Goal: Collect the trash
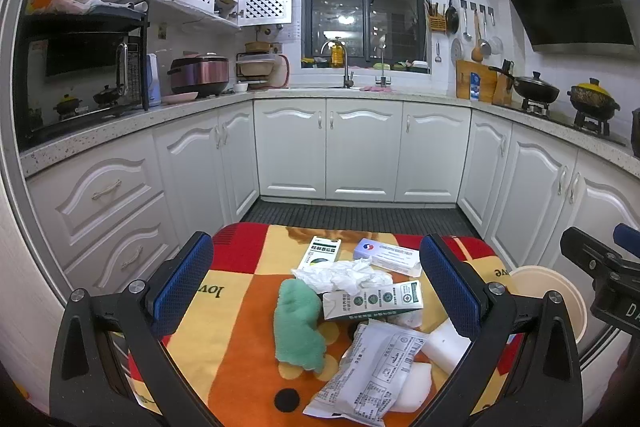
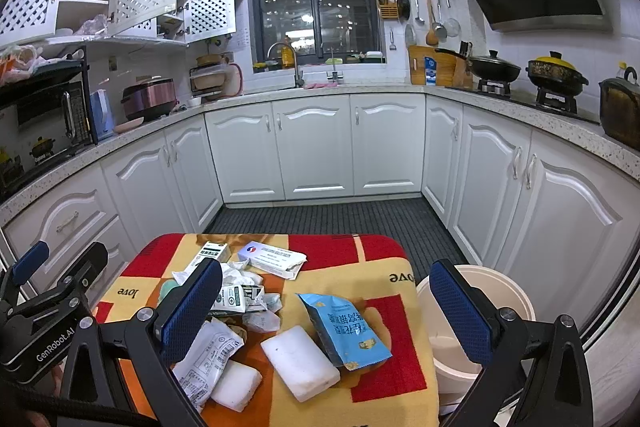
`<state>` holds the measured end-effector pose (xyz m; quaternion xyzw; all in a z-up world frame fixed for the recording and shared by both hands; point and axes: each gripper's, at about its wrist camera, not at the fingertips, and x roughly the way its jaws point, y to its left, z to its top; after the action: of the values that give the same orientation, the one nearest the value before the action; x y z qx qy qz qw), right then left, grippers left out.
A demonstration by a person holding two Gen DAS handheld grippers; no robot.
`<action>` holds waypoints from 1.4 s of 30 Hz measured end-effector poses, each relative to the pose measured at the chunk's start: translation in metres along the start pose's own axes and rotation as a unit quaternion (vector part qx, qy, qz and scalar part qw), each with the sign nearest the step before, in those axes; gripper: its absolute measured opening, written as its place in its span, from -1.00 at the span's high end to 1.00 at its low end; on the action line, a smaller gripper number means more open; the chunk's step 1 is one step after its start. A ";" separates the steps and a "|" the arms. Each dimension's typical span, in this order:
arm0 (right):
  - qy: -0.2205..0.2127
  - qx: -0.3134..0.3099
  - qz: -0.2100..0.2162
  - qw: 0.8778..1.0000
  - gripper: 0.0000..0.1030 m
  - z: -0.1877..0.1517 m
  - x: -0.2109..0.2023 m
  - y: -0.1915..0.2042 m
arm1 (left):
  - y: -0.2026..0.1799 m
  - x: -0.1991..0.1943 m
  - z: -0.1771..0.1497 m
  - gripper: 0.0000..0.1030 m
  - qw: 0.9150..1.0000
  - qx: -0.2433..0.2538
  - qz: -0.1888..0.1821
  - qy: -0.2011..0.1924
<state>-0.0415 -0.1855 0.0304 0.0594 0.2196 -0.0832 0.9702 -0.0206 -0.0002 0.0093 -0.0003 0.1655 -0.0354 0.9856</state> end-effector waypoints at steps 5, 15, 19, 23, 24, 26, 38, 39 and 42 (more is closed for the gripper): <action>0.001 0.001 -0.002 1.000 -0.99 0.000 0.000 0.000 | 0.000 0.000 0.000 -0.99 1.000 0.000 0.000 0.000; 0.007 0.002 -0.004 1.000 -0.99 0.000 0.003 -0.002 | -0.001 0.003 -0.004 -0.99 1.000 0.001 -0.002 0.005; 0.009 0.002 -0.005 1.000 -0.99 -0.001 0.004 -0.003 | -0.001 0.003 -0.005 -0.99 1.000 -0.001 -0.003 0.007; 0.009 0.002 -0.005 1.000 -0.99 -0.001 0.005 -0.003 | 0.000 0.004 -0.005 -0.99 1.000 -0.002 -0.005 0.011; 0.010 0.001 -0.005 1.000 -0.99 -0.001 0.005 -0.003 | 0.000 0.004 -0.005 -0.99 1.000 -0.002 -0.005 0.011; 0.011 0.002 -0.006 1.000 -0.99 -0.003 0.006 -0.004 | 0.000 0.004 -0.005 -0.99 1.000 -0.002 -0.005 0.012; 0.022 0.004 -0.010 1.000 -0.99 -0.005 0.011 -0.007 | 0.002 0.009 -0.009 -0.99 1.000 -0.002 -0.007 0.028; 0.023 0.004 -0.010 1.000 -0.99 -0.005 0.011 -0.008 | 0.003 0.009 -0.010 -0.99 1.000 -0.002 -0.006 0.029; 0.026 0.004 -0.012 1.000 -0.99 -0.006 0.012 -0.009 | 0.008 0.012 -0.012 -0.99 0.999 -0.004 -0.007 0.038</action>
<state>-0.0350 -0.1954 0.0192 0.0632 0.2450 -0.0945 0.9628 -0.0129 0.0067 -0.0059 -0.0039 0.2025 -0.0420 0.9784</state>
